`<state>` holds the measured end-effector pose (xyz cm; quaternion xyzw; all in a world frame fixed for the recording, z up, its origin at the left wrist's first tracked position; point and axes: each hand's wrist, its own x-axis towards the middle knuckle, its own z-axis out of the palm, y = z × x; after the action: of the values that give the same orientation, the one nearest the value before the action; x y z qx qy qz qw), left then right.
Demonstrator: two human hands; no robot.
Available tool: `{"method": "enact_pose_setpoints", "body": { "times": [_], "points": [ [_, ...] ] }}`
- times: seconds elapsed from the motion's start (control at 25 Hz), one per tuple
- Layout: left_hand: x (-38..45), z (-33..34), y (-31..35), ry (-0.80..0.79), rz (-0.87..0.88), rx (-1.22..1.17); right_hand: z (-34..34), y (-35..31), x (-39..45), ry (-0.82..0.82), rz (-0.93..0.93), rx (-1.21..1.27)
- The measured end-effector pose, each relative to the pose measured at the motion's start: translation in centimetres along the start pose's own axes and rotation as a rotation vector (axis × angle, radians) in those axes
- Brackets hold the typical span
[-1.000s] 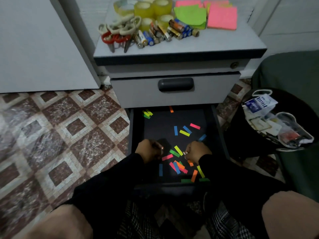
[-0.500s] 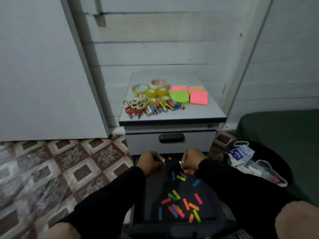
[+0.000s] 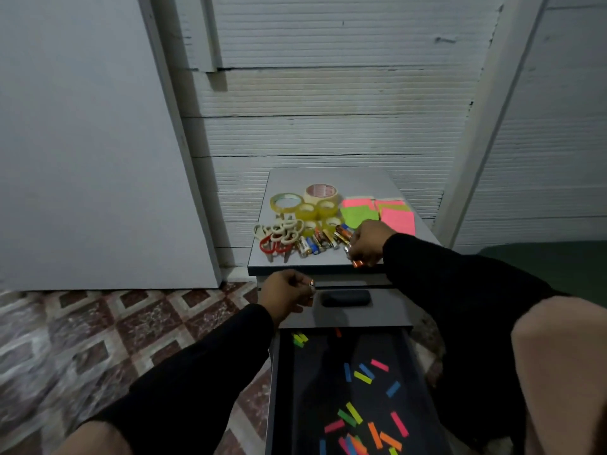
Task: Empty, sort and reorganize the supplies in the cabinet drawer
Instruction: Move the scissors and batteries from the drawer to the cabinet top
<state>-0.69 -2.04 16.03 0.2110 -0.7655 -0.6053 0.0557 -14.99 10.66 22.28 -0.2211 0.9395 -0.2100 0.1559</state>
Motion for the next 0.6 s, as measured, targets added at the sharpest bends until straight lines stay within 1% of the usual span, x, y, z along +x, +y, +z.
{"method": "enact_pose_setpoints", "body": {
  "times": [0.12,0.28,0.4,0.6],
  "points": [
    [1.1,-0.9,0.3,-0.017,-0.007,-0.037,-0.6,-1.2,2.9,0.039,-0.014,-0.007],
    [2.4,-1.5,0.8,-0.024,-0.003,-0.054,-0.6,-2.2,5.5,0.075,-0.045,-0.074],
    [3.1,-1.7,1.1,-0.032,0.004,-0.078,-0.2,-2.7,6.9,0.078,-0.049,-0.12],
    [3.8,-1.9,0.9,-0.025,-0.008,-0.083,0.7,-3.0,8.1,0.145,-0.068,-0.175]
  ]
}}
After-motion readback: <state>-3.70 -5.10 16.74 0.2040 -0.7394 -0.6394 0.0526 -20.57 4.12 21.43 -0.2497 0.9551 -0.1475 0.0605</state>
